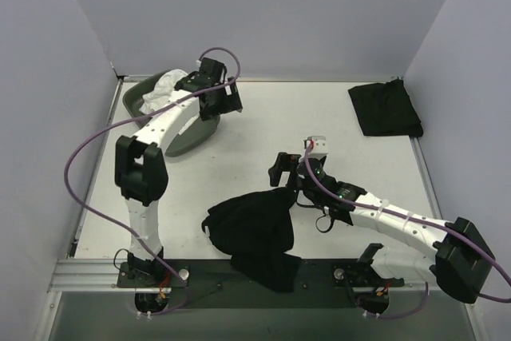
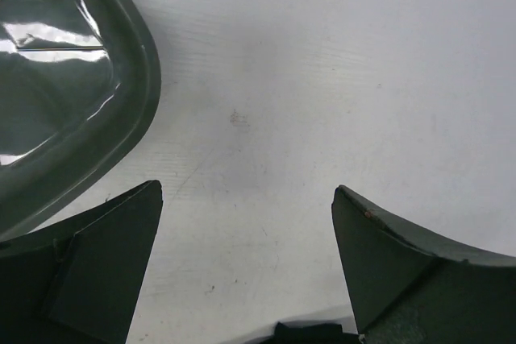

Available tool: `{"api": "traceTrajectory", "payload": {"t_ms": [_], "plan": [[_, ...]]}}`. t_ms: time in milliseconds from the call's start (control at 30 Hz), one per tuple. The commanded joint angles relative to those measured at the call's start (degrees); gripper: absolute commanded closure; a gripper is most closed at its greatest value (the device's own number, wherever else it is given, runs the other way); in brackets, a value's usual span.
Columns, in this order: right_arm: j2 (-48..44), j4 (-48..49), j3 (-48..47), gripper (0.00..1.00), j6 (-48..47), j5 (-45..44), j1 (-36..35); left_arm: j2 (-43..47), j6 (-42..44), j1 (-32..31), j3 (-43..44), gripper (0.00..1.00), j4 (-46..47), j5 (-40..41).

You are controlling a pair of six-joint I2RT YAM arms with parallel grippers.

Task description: Fold and stack the t-shirts

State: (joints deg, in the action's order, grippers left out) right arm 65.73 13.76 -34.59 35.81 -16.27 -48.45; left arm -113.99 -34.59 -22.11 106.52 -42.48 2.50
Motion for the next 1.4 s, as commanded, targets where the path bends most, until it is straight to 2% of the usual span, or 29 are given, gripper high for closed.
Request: {"api": "traceTrajectory", "payload": {"t_ms": [0, 167, 300, 433, 733, 1133, 1233, 1267, 1367], "plan": [[-4.2, -2.1, 2.2, 0.0, -0.3, -4.7, -0.5, -7.8, -1.3, -1.4, 10.3, 0.04, -1.8, 1.7], [-5.4, -2.5, 4.0, 0.0, 0.2, -5.7, -0.7, -14.7, -1.9, -1.5, 20.2, 0.04, -5.9, 3.6], [-4.7, -2.2, 4.7, 0.0, 0.5, -5.7, -0.8, -17.3, -2.3, -1.5, 24.0, 0.04, -7.3, 3.3], [-3.8, -1.3, 5.1, 0.0, 0.7, -5.4, -0.7, -17.8, -2.9, -1.4, 24.3, 0.04, -7.5, 3.7], [-3.0, -0.6, 5.5, 0.0, 1.1, -4.9, -0.8, -20.3, -4.9, 0.8, 24.0, 0.04, -11.9, 10.7], [-2.2, -0.4, 6.5, 0.0, 1.4, -4.7, -0.9, -23.6, -4.9, 2.6, 20.7, 0.04, -10.3, 10.9], [-2.4, -0.4, 6.5, 0.0, 1.5, -4.8, -0.8, -24.2, -4.5, 2.7, 19.2, 0.16, -10.0, 11.1], [-2.4, -0.4, 6.5, 0.0, 1.5, -4.8, -0.9, -24.3, -4.3, 2.8, 18.5, 0.26, -10.1, 11.2], [-2.3, -0.3, 6.6, 0.0, 1.6, -4.8, -0.8, -23.8, -3.8, 2.9, 16.7, 0.44, -9.8, 11.9]]}}
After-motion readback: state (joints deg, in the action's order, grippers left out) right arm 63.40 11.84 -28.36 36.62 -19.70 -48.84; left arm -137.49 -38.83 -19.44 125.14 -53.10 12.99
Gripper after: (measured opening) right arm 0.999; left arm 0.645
